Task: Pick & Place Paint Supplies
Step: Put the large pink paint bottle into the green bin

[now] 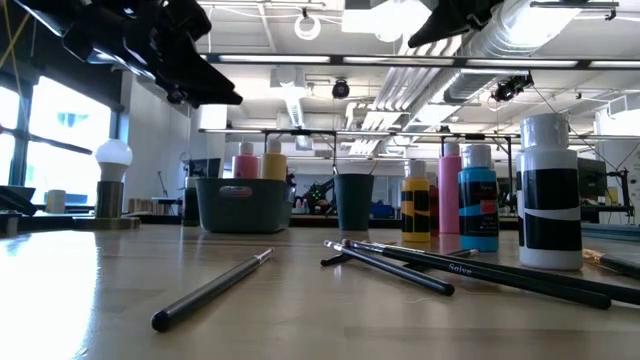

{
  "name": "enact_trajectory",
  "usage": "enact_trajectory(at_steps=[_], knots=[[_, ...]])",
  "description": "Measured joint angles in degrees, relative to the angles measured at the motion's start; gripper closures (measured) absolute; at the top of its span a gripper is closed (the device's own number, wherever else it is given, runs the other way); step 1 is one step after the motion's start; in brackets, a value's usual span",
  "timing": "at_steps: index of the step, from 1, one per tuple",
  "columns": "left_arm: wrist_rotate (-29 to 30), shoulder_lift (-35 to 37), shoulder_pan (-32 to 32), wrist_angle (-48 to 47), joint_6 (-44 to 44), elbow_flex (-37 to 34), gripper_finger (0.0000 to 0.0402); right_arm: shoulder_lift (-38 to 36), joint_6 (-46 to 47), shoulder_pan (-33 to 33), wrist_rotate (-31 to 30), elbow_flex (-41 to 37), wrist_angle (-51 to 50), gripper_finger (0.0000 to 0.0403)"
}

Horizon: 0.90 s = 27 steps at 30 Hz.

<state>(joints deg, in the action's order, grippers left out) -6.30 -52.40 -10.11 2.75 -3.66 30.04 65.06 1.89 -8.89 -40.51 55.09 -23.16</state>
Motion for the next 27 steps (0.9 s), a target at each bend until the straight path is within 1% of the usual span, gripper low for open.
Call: enact_trajectory(at_steps=[2, 3, 6, 8, 10, 13, 18, 22, 24, 27], knots=[[0.8, 0.0, 0.0, 0.6, -1.5, 0.0, 0.019, 0.0, 1.2, 1.6, -2.0, 0.0, -3.5, 0.0394], [1.7, 0.0, 0.0, 0.8, -2.1, 0.0, 0.019, 0.0, 2.6, 2.8, -1.9, 0.0, -5.2, 0.0394], [5.1, 0.0, 0.0, 0.6, -2.4, 0.0, 0.019, 0.0, 7.7, 8.1, 1.4, 0.0, -10.0, 0.0394], [6.9, 0.0, 0.0, 0.6, -2.6, 0.0, 0.019, 0.1, 10.8, 12.2, 3.6, 0.0, -11.1, 0.0394], [7.4, 0.0, 0.0, 0.6, -3.2, 0.0, 0.019, 0.1, 12.3, 16.4, 5.5, 0.0, -10.1, 0.0394], [7.4, 0.0, 0.0, 0.6, -3.9, 0.0, 0.019, 0.0, 11.2, 22.3, 9.2, 0.0, -6.1, 0.0394], [7.4, 0.0, 0.0, 0.5, -1.3, 0.0, 0.019, -0.2, 10.3, 30.6, 17.2, 0.0, 0.4, 0.0394], [7.4, 0.0, 0.0, 0.0, 0.3, 0.0, 0.019, -0.2, 10.0, 34.3, 22.9, 0.4, 2.3, 0.0394], [7.4, 0.0, 0.0, 0.1, 0.9, 0.0, 0.019, -0.1, 10.1, 35.0, 24.8, 2.1, 0.6, 0.0394], [7.4, 0.0, 0.0, 0.2, 0.9, 0.0, 0.019, 0.4, 10.0, 35.3, 25.5, 6.5, -4.6, 0.0394]])
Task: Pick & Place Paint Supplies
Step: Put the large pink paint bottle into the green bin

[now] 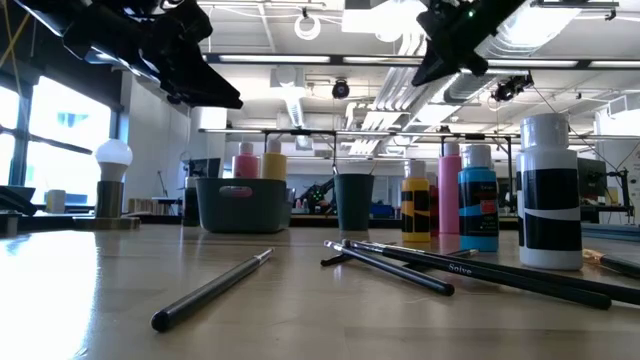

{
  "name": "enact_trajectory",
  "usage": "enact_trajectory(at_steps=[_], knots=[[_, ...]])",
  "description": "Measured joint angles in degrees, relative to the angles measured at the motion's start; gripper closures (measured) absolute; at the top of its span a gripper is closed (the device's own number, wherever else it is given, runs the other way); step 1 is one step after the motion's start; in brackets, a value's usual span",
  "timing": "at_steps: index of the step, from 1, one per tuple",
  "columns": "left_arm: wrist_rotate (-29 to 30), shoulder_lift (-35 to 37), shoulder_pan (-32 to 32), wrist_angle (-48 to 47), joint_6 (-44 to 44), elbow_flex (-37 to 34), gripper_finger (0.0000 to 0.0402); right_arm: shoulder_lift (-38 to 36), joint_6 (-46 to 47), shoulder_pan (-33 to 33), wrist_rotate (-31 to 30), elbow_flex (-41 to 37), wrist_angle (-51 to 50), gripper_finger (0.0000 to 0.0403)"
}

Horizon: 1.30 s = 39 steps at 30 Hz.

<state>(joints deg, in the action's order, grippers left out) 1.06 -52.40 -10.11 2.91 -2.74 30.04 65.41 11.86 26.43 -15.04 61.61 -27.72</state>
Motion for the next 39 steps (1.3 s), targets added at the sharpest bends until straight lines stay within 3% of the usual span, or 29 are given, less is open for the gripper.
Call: enact_trajectory(at_steps=[8, 16, 25, 29, 39], knots=[[0.0, 0.0, 0.0, 0.7, -0.5, 0.0, 0.019, 5.0, 2.4, 3.3, -1.3, 9.9, -17.4, 0.0394], [0.0, 0.0, 0.0, 0.6, -0.9, 0.0, 0.019, 10.1, 3.4, 6.4, -1.3, 10.0, -21.9, 0.0394], [0.0, 0.0, 0.0, -0.1, -1.7, 0.0, 0.019, 10.7, 3.5, 7.1, -2.3, 10.0, -26.7, 0.0388], [0.0, 0.0, 0.0, -0.1, -1.9, 0.0, 0.019, 10.7, 3.9, 7.1, -3.0, 10.0, -28.9, 0.0351], [0.0, 0.0, 0.0, 0.0, -1.9, 0.0, 0.019, 10.7, 13.4, 7.1, -3.0, 10.0, -27.5, 0.0206]])
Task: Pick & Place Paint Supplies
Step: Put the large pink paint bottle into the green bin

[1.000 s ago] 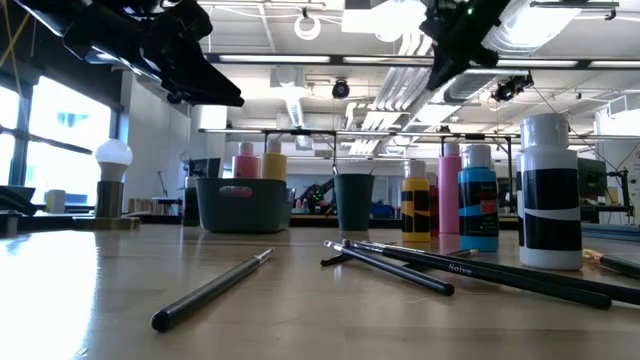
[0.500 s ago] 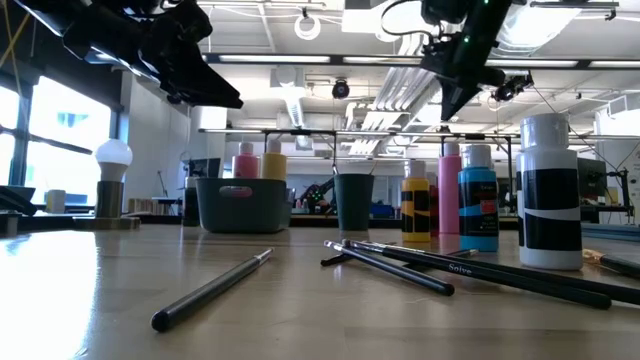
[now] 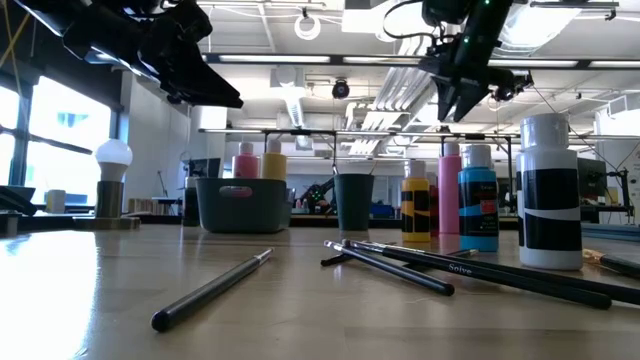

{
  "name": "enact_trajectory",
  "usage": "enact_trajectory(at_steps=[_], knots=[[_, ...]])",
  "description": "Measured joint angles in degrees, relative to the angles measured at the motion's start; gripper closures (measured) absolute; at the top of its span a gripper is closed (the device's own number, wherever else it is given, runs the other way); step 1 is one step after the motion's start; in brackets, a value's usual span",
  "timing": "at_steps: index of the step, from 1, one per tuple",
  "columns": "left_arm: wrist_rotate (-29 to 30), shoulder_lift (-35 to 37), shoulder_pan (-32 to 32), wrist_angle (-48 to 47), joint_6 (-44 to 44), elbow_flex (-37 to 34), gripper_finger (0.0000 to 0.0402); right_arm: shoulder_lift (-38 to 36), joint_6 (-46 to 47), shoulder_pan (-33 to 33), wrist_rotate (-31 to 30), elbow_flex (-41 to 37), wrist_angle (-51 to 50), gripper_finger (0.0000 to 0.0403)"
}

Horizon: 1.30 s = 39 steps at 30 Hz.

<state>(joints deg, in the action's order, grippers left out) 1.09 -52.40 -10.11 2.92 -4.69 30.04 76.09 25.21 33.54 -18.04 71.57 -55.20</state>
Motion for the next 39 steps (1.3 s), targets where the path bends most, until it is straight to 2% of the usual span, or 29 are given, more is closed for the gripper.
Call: enact_trajectory(at_steps=[4, 7, 23, 39], knots=[[0.0, 0.0, 0.0, 0.0, 0.0, 0.0, 0.019, 0.0, 2.3, 0.0, 0.0, 0.0, -0.3, 0.0175], [0.0, 0.0, 0.0, 0.0, 0.0, 0.0, 0.019, 0.0, 3.6, 0.0, 0.1, -0.5, 0.1, 0.0165], [0.0, 0.0, 0.0, 0.0, 0.0, 0.0, 0.019, 0.0, 3.0, 0.6, -0.6, -9.7, 9.4, 0.0172], [0.0, 0.0, 0.0, 0.0, 0.0, 0.0, 0.019, 0.2, 3.0, 2.6, 0.7, -12.6, 12.9, 0.0172]])
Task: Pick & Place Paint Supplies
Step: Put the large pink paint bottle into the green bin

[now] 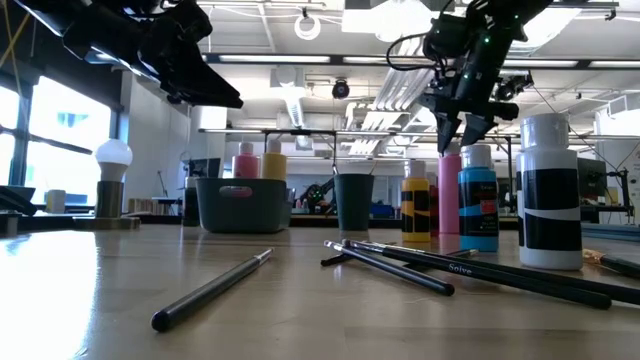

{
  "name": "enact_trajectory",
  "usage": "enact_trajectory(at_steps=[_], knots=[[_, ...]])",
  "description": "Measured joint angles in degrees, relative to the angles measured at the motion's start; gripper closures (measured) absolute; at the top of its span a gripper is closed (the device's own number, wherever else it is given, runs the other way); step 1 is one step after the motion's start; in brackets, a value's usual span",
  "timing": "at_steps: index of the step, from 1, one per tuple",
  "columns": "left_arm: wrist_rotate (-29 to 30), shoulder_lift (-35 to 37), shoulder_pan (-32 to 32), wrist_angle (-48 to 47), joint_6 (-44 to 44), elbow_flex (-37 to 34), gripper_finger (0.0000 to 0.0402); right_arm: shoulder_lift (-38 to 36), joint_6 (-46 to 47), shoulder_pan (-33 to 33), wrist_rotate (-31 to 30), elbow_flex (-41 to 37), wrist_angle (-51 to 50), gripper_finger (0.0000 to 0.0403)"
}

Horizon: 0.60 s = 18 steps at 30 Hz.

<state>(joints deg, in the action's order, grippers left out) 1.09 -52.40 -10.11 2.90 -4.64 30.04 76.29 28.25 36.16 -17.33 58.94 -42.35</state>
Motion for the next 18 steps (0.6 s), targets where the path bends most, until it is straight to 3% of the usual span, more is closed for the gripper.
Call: enact_trajectory(at_steps=[10, 18], knots=[[0.0, 0.0, 0.0, 0.0, 0.0, 0.0, 0.019, 0.0, 0.0, 0.0, 0.8, 0.0, 0.8, 0.0173], [0.0, 0.0, 0.0, 0.0, 0.0, 0.0, 0.019, 0.0, -0.2, 0.0, 0.8, 0.0, 0.8, 0.0218]])
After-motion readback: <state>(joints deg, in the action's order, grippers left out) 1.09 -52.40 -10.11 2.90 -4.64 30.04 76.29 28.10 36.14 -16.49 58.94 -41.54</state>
